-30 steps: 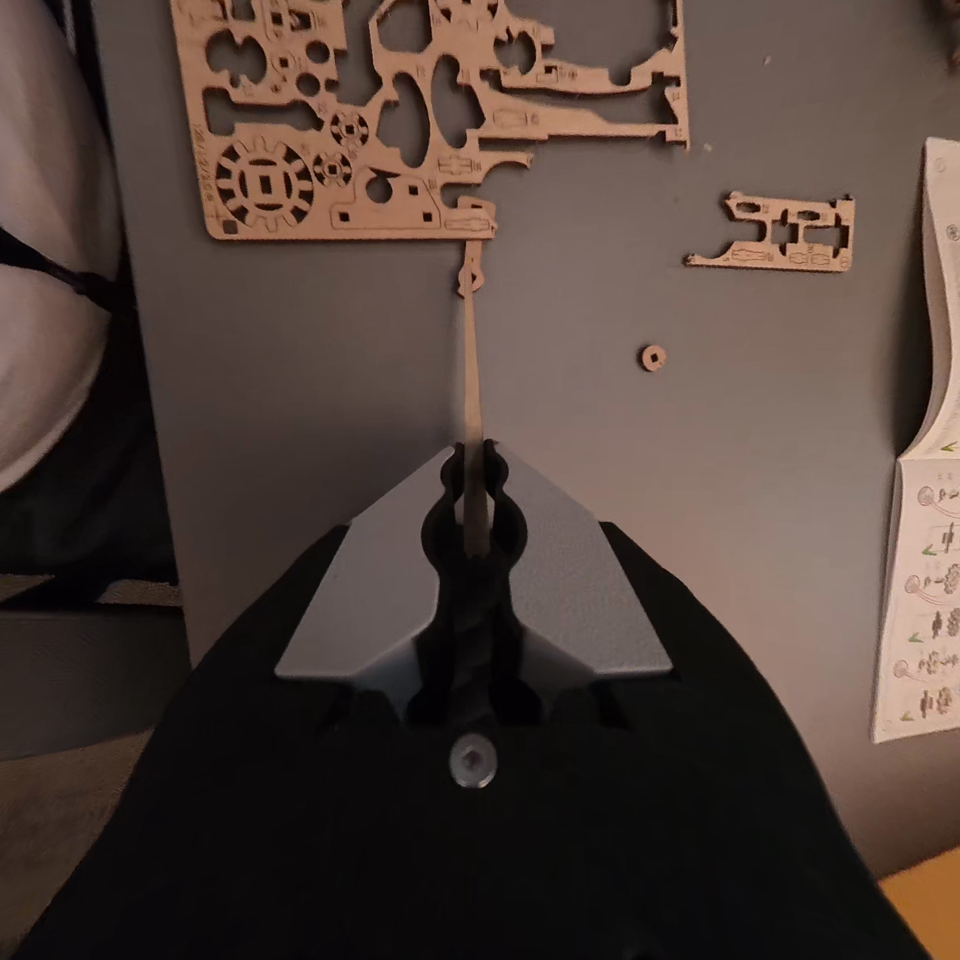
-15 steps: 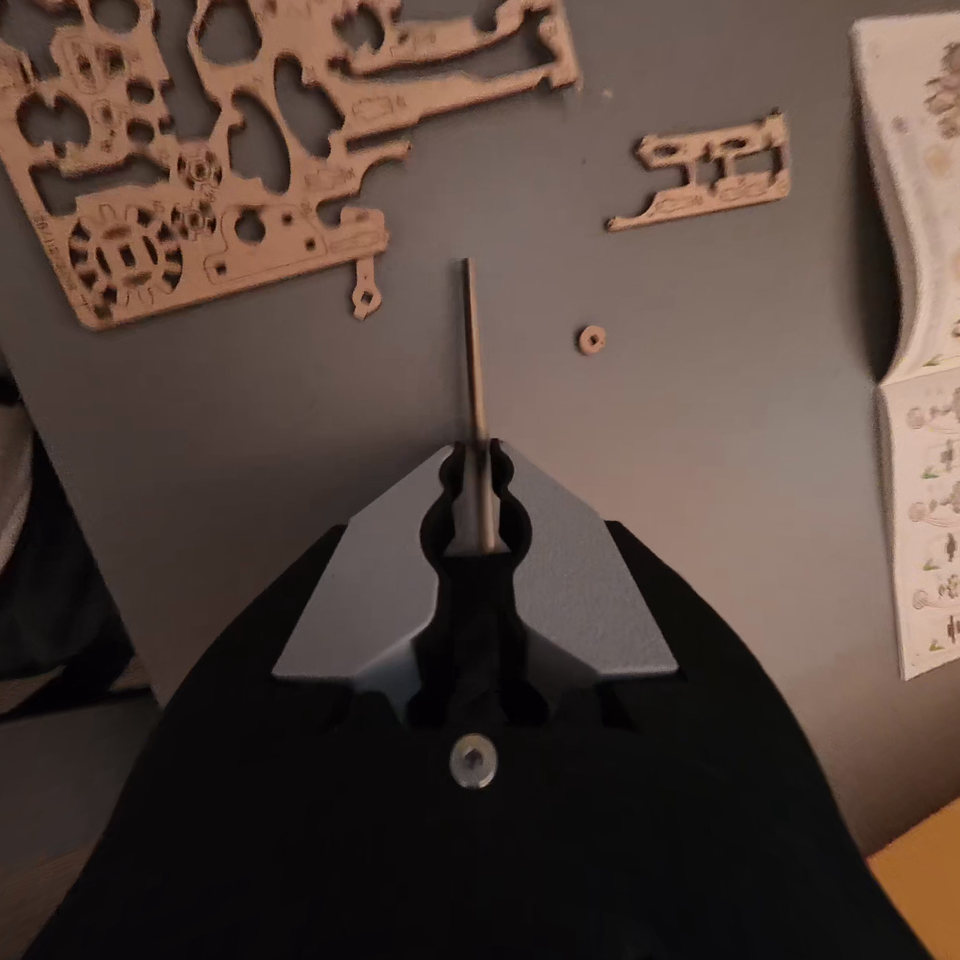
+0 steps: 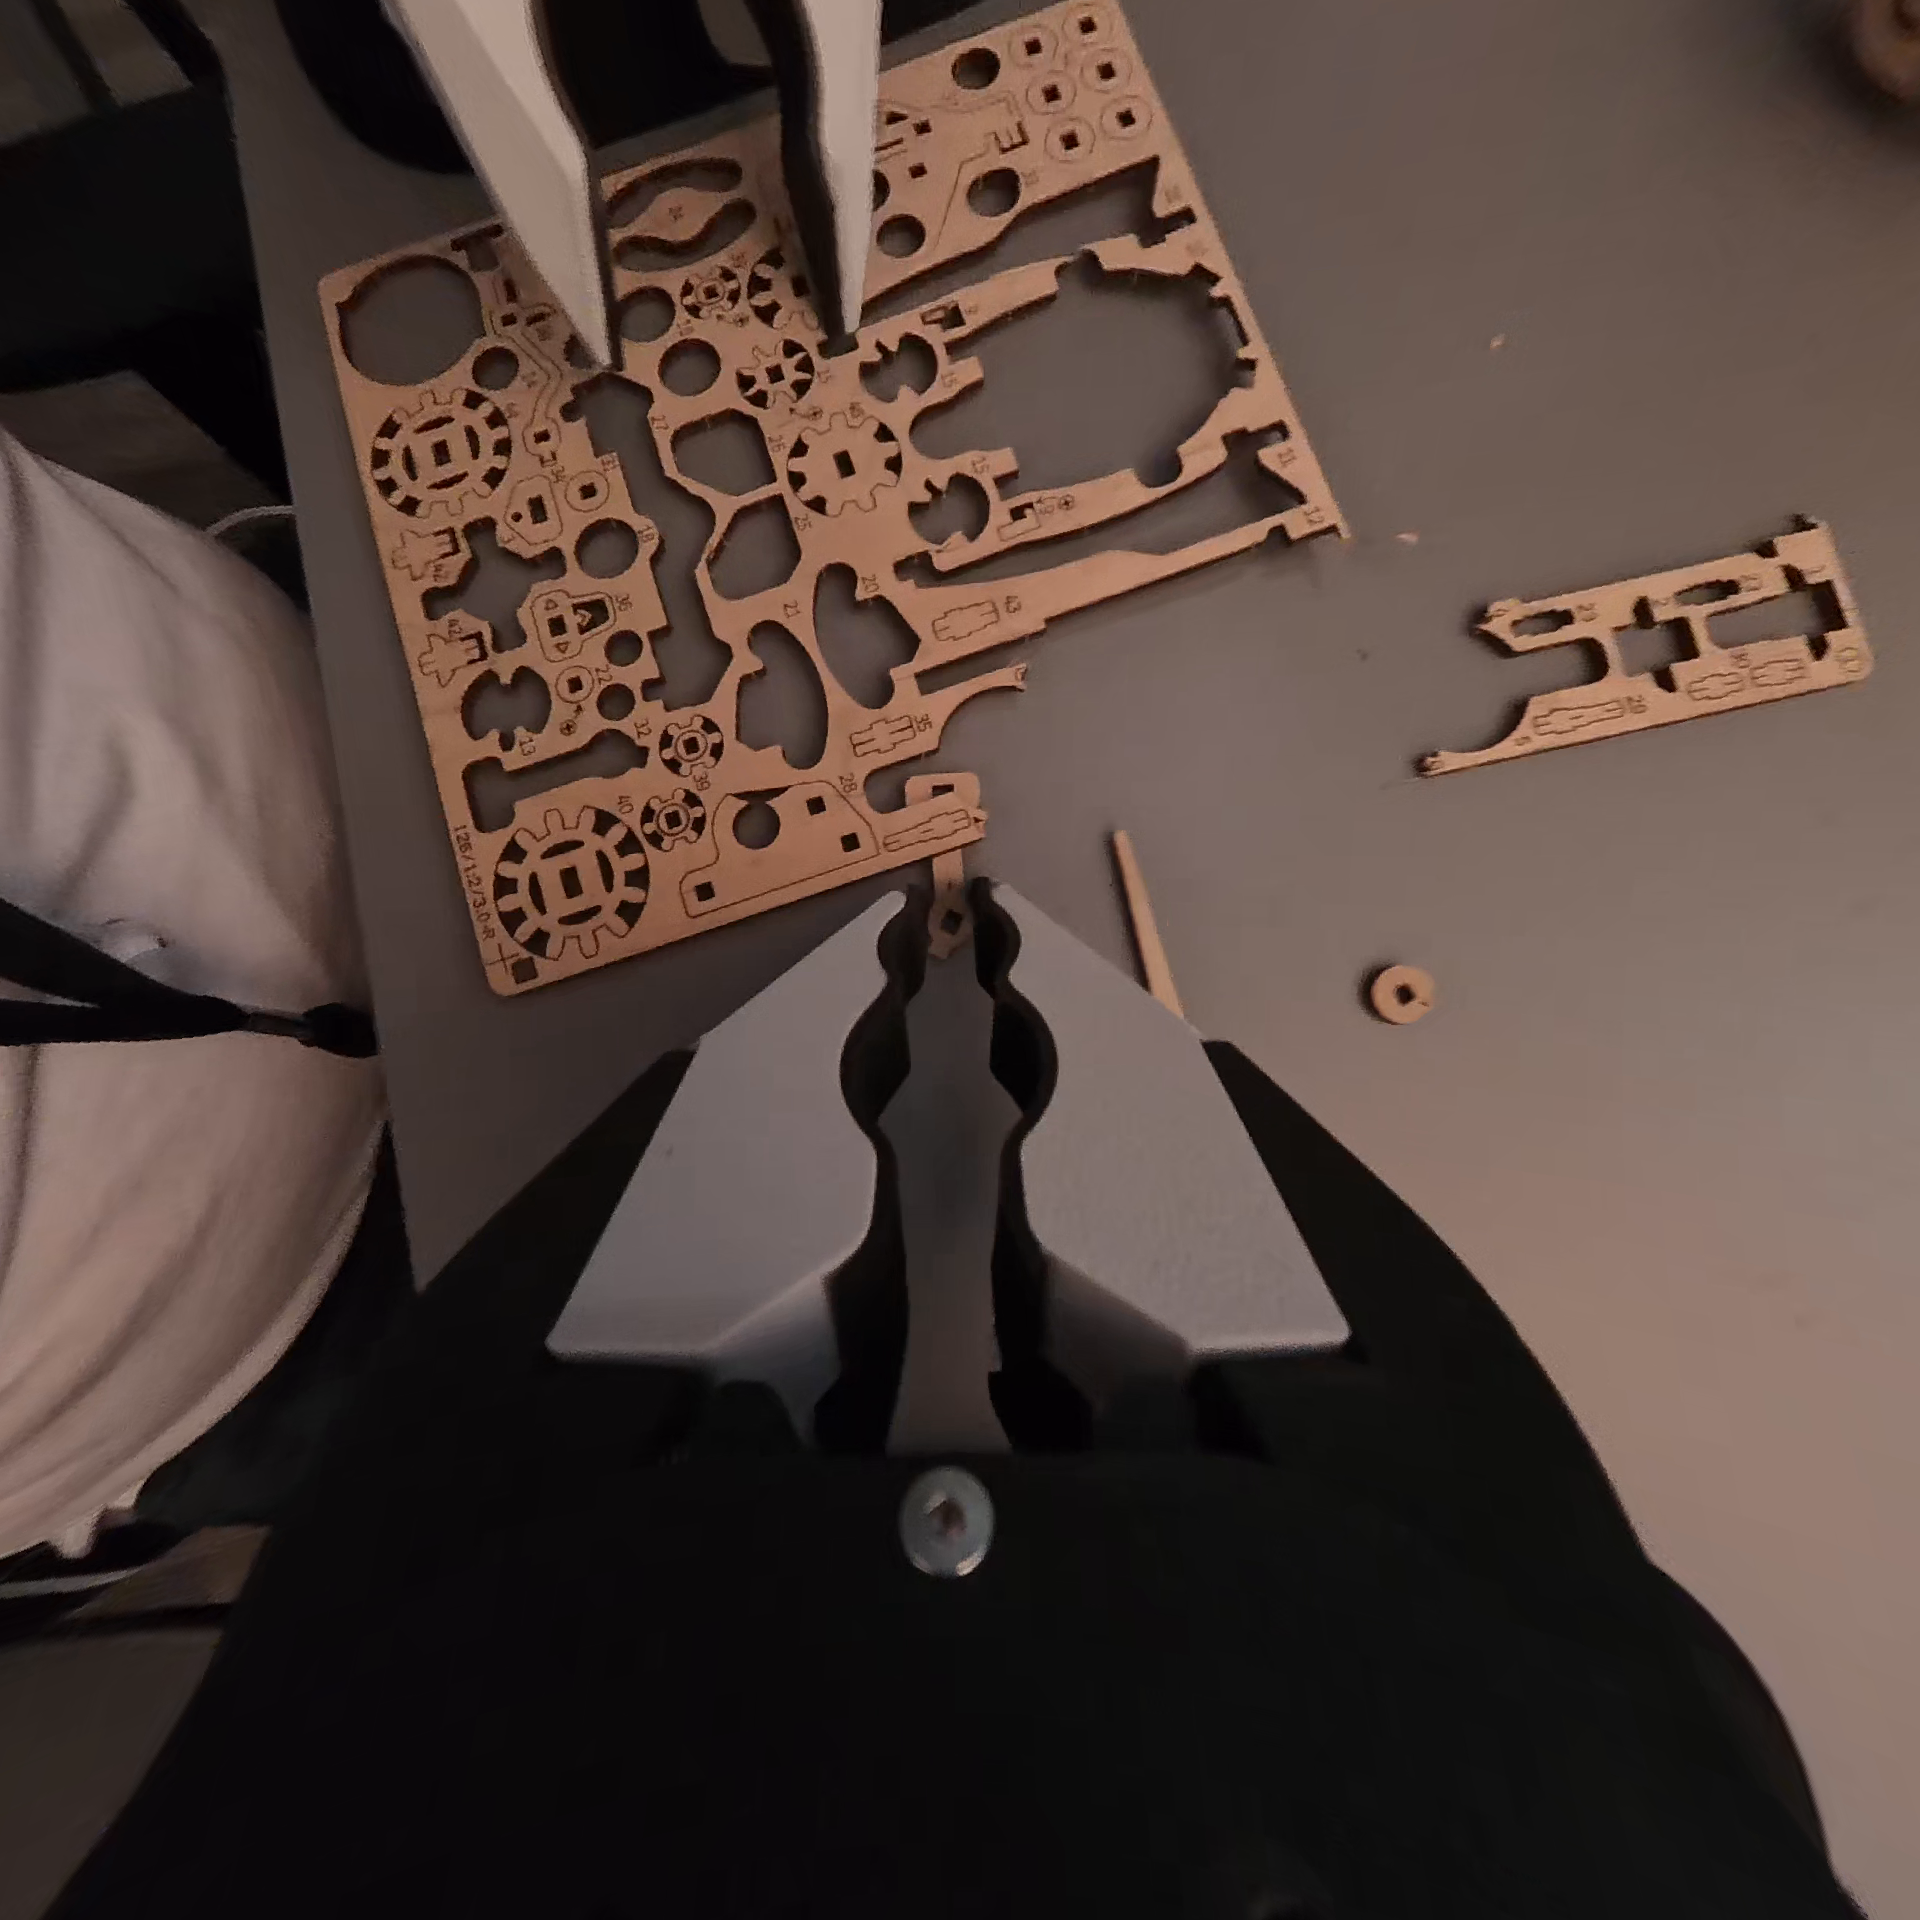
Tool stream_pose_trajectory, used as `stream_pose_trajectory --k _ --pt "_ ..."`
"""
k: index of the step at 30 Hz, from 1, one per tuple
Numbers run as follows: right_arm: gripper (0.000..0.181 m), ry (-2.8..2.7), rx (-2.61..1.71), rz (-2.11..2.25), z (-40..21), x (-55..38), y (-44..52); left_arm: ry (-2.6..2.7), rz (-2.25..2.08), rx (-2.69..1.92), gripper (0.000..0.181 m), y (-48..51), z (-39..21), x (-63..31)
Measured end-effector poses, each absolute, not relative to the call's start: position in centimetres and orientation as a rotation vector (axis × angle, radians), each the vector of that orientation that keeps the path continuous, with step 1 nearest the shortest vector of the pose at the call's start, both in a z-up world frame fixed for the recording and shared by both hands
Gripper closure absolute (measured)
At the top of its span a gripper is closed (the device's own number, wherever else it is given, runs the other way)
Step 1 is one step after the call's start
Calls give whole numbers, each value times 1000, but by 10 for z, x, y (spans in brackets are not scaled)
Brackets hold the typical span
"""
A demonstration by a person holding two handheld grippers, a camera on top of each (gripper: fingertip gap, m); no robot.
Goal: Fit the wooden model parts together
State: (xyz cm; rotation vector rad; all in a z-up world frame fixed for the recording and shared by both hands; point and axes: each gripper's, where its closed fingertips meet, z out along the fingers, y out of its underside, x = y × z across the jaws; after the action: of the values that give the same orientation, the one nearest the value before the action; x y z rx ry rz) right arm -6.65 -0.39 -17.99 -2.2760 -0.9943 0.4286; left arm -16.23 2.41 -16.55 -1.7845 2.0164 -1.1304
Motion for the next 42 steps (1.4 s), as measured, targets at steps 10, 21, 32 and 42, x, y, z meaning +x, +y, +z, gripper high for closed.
stream_pose_trajectory --k 10,21,32,42 --pt "176 -1116 -2354 -1 -167 -22 5 2018 -1177 -1792 141 22 -165 -164" --pt "175 -1114 -2340 221 -176 -20 46 2021 -1239 -1818 145 22 -163 -165" --pt "173 -1023 -2079 423 -140 15 32 1992 -1320 -1880 151 27 -160 -161" --pt "173 -1225 -2005 533 -150 12 56 2010 -1226 -1949 158 52 -169 -145"
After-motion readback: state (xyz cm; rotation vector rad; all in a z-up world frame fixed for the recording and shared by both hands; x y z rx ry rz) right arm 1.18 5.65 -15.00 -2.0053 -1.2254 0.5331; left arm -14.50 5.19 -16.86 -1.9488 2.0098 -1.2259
